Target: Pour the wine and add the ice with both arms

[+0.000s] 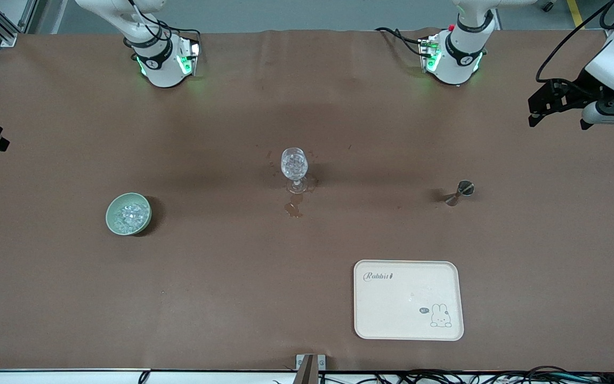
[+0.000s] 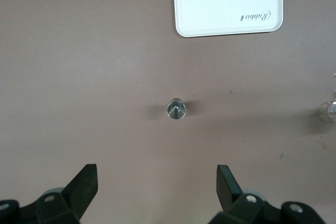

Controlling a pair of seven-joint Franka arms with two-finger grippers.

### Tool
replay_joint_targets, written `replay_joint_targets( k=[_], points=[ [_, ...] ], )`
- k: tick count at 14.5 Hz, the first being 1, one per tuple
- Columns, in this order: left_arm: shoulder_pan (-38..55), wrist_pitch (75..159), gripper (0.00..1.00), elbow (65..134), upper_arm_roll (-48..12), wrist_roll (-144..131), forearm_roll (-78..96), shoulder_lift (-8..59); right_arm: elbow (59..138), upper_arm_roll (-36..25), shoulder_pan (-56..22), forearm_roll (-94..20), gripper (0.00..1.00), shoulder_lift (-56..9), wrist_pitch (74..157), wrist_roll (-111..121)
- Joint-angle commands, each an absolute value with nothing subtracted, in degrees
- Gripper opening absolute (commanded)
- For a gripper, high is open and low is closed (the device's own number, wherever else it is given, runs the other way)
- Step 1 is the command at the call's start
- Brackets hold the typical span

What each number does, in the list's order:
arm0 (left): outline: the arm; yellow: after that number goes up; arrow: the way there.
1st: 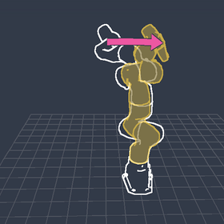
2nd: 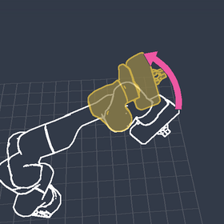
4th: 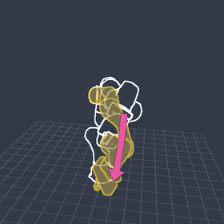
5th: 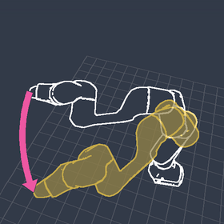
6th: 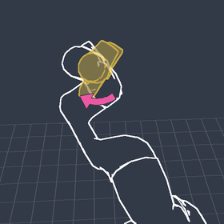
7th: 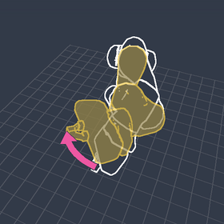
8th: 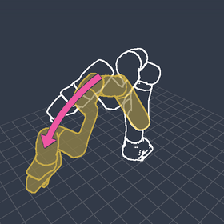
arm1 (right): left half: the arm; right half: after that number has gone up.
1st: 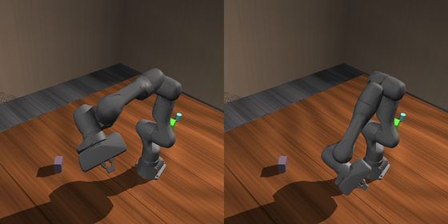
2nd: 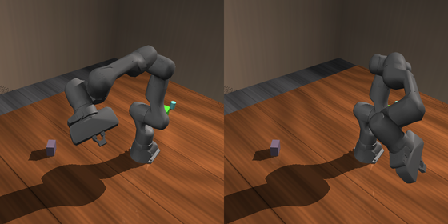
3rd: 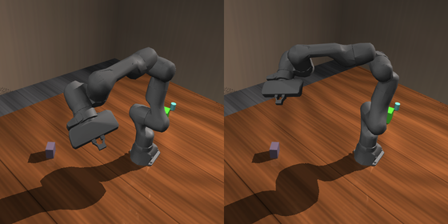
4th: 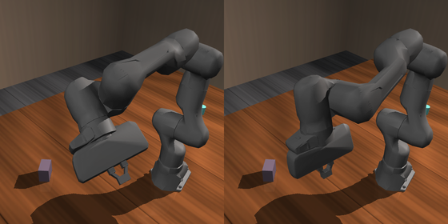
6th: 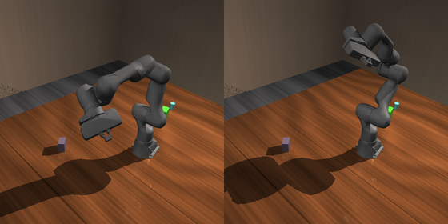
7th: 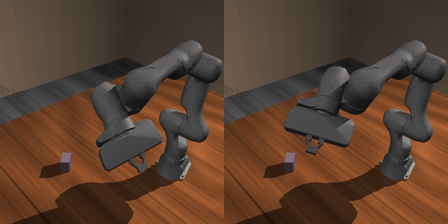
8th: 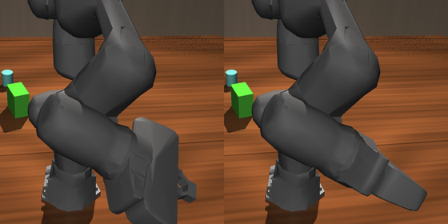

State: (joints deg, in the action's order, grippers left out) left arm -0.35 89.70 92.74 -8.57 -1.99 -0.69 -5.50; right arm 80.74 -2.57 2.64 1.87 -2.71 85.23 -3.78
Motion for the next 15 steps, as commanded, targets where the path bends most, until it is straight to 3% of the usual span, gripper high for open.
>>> replay_joint_targets(
  k=[1,10,15],
  points=[
    [-0.53,89.65,1.0,92.81,-8.88,-2.72,-1.32,-6.24,82.18,-2.2,2.99,1.58,1.0,-1.41,84.65,-3.25],
    [-5.52,88.77,1.0,90.88,-6.68,-2.99,-0.43,-1.06,82.18,-2.2,3.08,1.49,1.0,-1.41,83.85,-3.16],
    [-8.43,84.81,1.0,89.48,-6.68,-2.81,4.1,6.93,84.1,-2.02,2.73,1.23,1.0,-2.98,84.98,1.05]
  ],
)
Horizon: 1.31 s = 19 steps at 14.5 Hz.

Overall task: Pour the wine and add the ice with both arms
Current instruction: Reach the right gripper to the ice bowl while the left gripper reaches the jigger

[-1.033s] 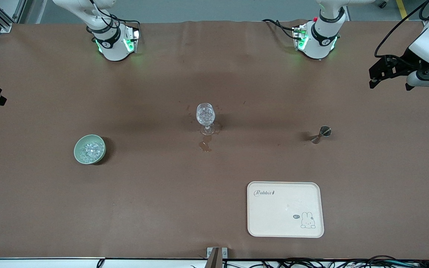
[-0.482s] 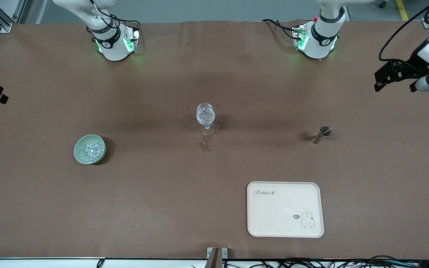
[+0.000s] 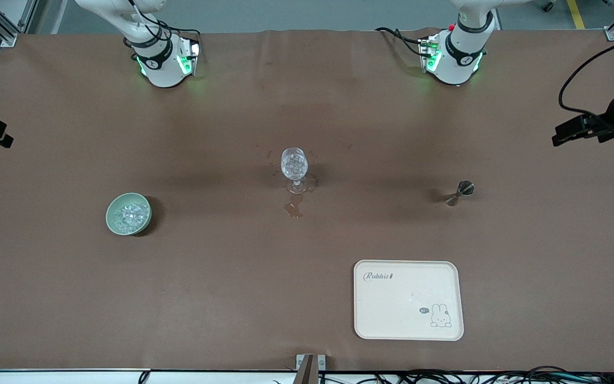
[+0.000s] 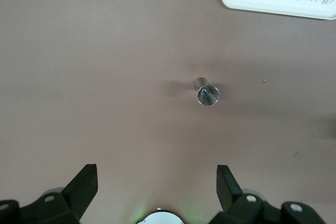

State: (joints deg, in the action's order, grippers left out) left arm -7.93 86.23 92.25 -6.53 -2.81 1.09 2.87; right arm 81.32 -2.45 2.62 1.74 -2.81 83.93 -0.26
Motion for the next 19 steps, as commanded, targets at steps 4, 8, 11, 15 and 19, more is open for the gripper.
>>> replay_joint_targets(
  k=[4,8,11,15,19],
  points=[
    [-12.91,86.22,0.94,89.56,-6.5,-3.78,8.79,13.52,94.8,-1.93,2.02,0.36,1.0,-5.53,98.92,1.23],
    [-18.7,86.22,0.91,90.17,-6.5,-6.15,19.05,21.69,104.22,-1.93,2.72,0.18,1.0,-10.62,114.32,4.75],
    [-21.0,86.57,0.9,92.63,-6.42,-6.94,26.88,25.3,107.04,-1.93,2.64,0.18,1.0,-15.89,122.05,5.97],
    [-21.09,90.44,0.87,94.57,-6.42,-17.2,30.48,29.87,114.5,-2.02,2.46,0.18,1.0,-18.19,133.65,6.85],
    [-21.71,90.44,0.87,95.36,-6.5,-26.44,33.04,32.78,121.01,-1.93,2.2,0.18,0.94,-19.95,144.04,7.12]
  ],
)
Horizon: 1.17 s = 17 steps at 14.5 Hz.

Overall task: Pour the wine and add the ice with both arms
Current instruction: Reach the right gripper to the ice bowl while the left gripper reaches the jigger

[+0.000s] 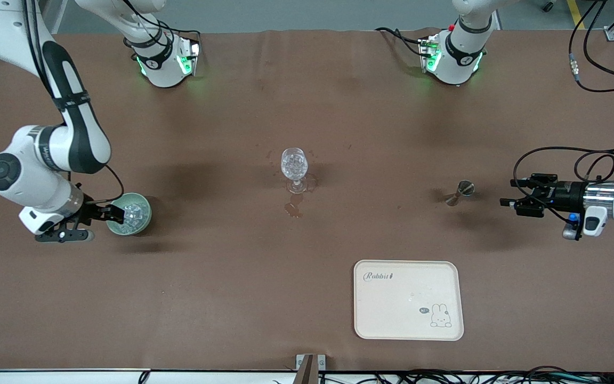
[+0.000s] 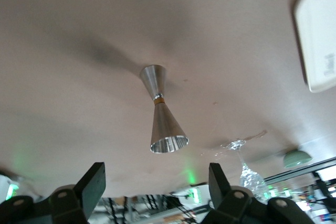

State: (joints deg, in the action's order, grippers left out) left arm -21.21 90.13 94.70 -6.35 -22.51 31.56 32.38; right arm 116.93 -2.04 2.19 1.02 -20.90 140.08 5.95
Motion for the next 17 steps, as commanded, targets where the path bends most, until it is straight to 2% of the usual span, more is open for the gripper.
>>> replay_joint_targets(
  k=[1,5,8,17],
  points=[
    [-21.8,90.44,0.87,95.36,-6.5,-27.67,34.18,34.35,121.29,-1.93,2.2,0.18,0.89,-20.13,144.4,7.12],
    [-23.11,90.44,0.86,95.01,-6.5,-29.09,38.05,39.54,122.43,-1.76,1.41,0.18,0.72,-20.39,144.49,7.12],
    [-23.29,90.44,0.83,95.27,-6.5,-29.35,39.81,41.57,122.43,-1.76,1.58,0.18,0.64,-21.44,145.19,7.12],
    [-21.62,93.34,0.81,95.27,-6.68,-29.01,45.26,46.14,122.17,-1.76,1.93,0.18,0.56,-22.59,146.07,7.03]
  ],
)
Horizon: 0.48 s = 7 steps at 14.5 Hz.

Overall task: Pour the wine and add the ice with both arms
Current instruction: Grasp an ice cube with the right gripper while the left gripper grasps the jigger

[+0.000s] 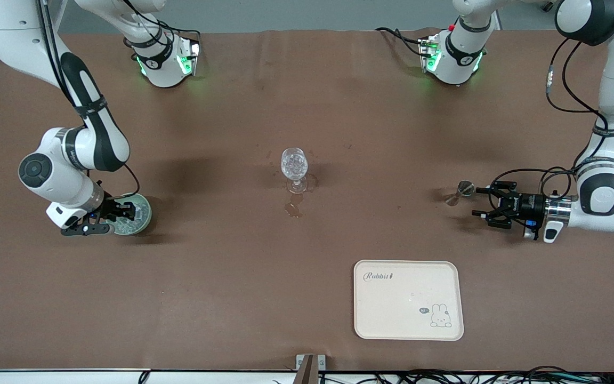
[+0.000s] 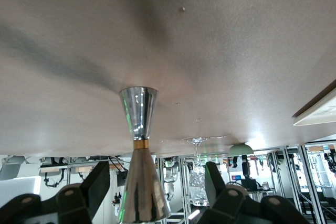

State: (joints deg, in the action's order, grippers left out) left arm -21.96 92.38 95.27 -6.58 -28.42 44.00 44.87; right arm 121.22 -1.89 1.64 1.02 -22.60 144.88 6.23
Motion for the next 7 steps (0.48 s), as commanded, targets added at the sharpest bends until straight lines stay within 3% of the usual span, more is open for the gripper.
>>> replay_joint_targets(
  k=[1,7],
  points=[
    [-21.71,93.43,0.81,95.27,-6.68,-28.66,45.35,47.01,122.17,-1.76,1.85,0.18,0.53,-22.59,146.07,6.86],
    [-20.92,93.34,0.8,95.54,-7.12,-28.74,45.44,48.08,121.99,-1.76,1.93,0.18,0.45,-22.68,146.07,6.77]
  ],
)
